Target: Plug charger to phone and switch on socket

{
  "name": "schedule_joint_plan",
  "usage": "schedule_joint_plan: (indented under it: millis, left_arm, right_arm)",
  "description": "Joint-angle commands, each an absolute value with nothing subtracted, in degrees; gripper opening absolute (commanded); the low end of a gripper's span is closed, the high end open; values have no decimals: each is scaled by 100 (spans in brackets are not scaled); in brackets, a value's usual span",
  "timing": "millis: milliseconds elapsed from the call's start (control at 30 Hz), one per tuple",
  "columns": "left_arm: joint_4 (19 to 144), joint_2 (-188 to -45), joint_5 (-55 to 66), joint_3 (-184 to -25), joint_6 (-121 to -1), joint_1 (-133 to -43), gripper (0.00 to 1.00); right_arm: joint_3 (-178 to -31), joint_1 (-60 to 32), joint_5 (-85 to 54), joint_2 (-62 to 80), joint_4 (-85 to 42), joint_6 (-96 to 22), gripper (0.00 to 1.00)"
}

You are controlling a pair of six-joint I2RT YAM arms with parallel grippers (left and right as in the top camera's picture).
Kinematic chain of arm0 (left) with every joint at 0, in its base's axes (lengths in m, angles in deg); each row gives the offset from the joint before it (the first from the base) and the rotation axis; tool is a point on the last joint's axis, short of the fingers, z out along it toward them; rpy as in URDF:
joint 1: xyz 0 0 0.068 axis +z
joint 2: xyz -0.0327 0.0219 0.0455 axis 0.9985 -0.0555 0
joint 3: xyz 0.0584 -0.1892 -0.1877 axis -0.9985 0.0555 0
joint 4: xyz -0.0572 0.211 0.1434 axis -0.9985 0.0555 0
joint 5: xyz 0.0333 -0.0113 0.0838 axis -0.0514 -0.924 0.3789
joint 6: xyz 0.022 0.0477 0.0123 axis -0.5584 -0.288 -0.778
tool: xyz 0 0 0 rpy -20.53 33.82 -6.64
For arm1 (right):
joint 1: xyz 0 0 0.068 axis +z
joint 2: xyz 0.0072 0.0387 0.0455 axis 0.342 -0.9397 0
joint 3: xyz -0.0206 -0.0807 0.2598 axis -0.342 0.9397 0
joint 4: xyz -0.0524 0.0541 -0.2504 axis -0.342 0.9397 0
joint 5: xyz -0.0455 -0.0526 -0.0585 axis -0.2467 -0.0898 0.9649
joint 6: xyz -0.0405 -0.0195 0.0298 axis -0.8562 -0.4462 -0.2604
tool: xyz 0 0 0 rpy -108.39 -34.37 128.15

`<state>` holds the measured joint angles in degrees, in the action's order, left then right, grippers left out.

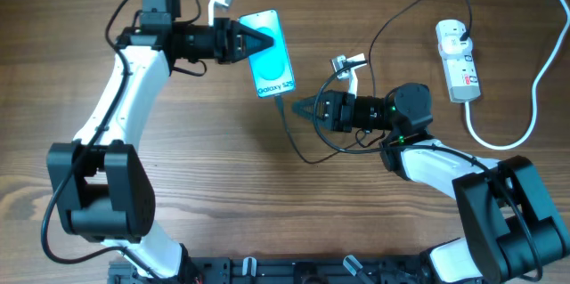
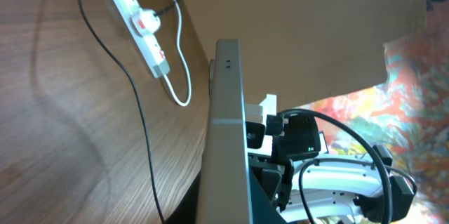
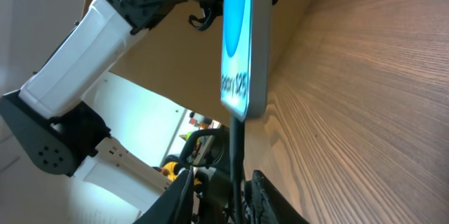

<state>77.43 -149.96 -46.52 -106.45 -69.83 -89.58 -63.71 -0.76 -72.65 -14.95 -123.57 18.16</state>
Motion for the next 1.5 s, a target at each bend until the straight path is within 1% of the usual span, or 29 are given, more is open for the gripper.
schedule_joint_plan:
  millis: [0, 100, 200, 233, 300, 433, 500, 533, 667, 1033, 1100, 1467]
  left_arm:
    - [7710, -15012, -4814, -10639, -7057, -8829, 4]
    - [7710, -15012, -4814, -10639, -6939, -8864, 4]
    - [7719, -15012, -4814, -10639, -6939, -9000, 4]
    - [7728, -15012, -4814, -10639, -6939, -9043, 4]
    - [7732, -15012, -4812, -10639, -6941, -9129, 4]
    - [7754, -15012, -4810, -10639, -6944, -9275, 4]
    - [7785, -15012, -4807, -10639, -6944, -9312, 4]
    - [7802, -15012, -4807, -10639, -6946, -9332, 4]
    - [7955, -15012, -4807, -10639, -7033, -9465, 4]
    - [9767, -15012, -4825, -10639, -8869, -9609, 4]
    - [9936, -15012, -4921, -10639, -9110, -9609, 4]
    - [10117, -15012, -4731, -10639, -9236, -9832, 4]
  right_arm:
    - [-6491, -12, -7402, -1517, -12379, 1733, 36]
    - [-6491, 198, -7123, -1517, -12371, 1677, 44]
    - [-6491, 401, -6712, -1520, -12233, 1528, 45]
    - [-6491, 434, -6633, -1520, -12134, 1506, 42]
    - [-6491, 458, -6546, -1520, -11942, 1447, 30]
    - [-6491, 458, -6500, -1520, -11949, 1414, 13]
    - [-6491, 458, -6497, -1520, -11949, 1414, 6]
    - [-6491, 458, -6484, -1520, -11949, 1414, 4]
    - [-6491, 458, -6403, -1517, -11955, 1465, 4]
    - [-6830, 451, -6375, -1517, -11986, 1550, 4]
    - [-6835, 451, -6292, -1517, -11977, 1604, 4]
    - [-6933, 451, -6183, -1517, -11999, 1865, 4]
